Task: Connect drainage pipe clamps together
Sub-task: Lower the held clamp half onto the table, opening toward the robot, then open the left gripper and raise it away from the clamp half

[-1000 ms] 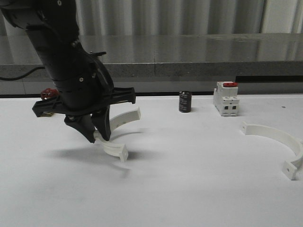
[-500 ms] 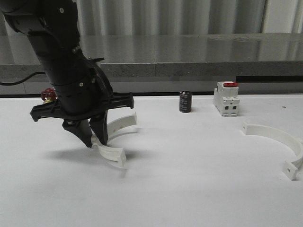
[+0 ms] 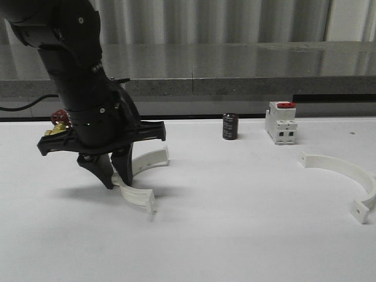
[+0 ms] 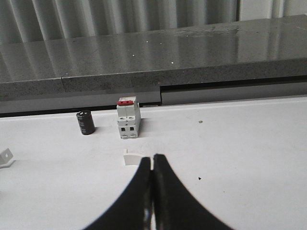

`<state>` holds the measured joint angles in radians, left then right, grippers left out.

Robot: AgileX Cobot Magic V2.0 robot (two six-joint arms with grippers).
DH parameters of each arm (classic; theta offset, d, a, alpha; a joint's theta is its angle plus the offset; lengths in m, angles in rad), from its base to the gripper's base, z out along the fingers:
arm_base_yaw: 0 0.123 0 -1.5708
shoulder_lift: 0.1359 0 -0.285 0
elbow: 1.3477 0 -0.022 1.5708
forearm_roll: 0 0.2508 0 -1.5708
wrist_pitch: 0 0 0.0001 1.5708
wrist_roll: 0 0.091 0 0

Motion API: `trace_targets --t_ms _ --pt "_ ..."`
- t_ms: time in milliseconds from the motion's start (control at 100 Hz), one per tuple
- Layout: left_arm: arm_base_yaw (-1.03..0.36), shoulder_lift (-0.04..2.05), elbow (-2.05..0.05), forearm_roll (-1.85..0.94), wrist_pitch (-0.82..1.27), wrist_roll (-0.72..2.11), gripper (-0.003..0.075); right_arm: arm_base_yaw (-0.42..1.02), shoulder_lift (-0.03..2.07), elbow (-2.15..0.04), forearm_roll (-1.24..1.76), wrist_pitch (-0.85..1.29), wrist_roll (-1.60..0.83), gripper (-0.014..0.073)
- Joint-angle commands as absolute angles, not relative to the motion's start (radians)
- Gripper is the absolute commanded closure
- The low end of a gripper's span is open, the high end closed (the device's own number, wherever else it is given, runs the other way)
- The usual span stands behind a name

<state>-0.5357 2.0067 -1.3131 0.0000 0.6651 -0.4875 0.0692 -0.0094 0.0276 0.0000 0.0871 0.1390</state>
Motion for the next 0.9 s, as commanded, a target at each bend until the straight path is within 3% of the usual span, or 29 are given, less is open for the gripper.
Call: trace_targets --t_ms 0,80,270,340,580,890 --pt "-0.541 1.975 -1.332 0.0 0.66 -0.5 0.0655 0.069 -0.029 0.011 0.0 0.005 0.129 0.0661" --pt "-0.541 1.975 -1.332 0.0 0.66 -0.5 0.0551 0.069 -0.029 0.011 0.0 0.005 0.129 0.0661" --pt "-0.541 1.975 -1.332 0.0 0.663 -0.5 0.0221 0.069 -0.029 0.011 0.0 0.005 0.129 0.0661" --pt "-0.541 1.975 -1.334 0.0 0.675 -0.5 0.0161 0.069 -0.029 0.011 0.0 0.005 0.129 0.0661" --pt "-0.541 1.909 -1.358 0.009 0.722 -0.405 0.0153 0.069 -0.029 0.011 0.0 0.005 0.129 0.0661" --pt "-0.447 1.619 -1.358 0.111 0.75 -0.262 0.0154 0.069 -0.029 0.011 0.0 0.005 0.129 0.0661"
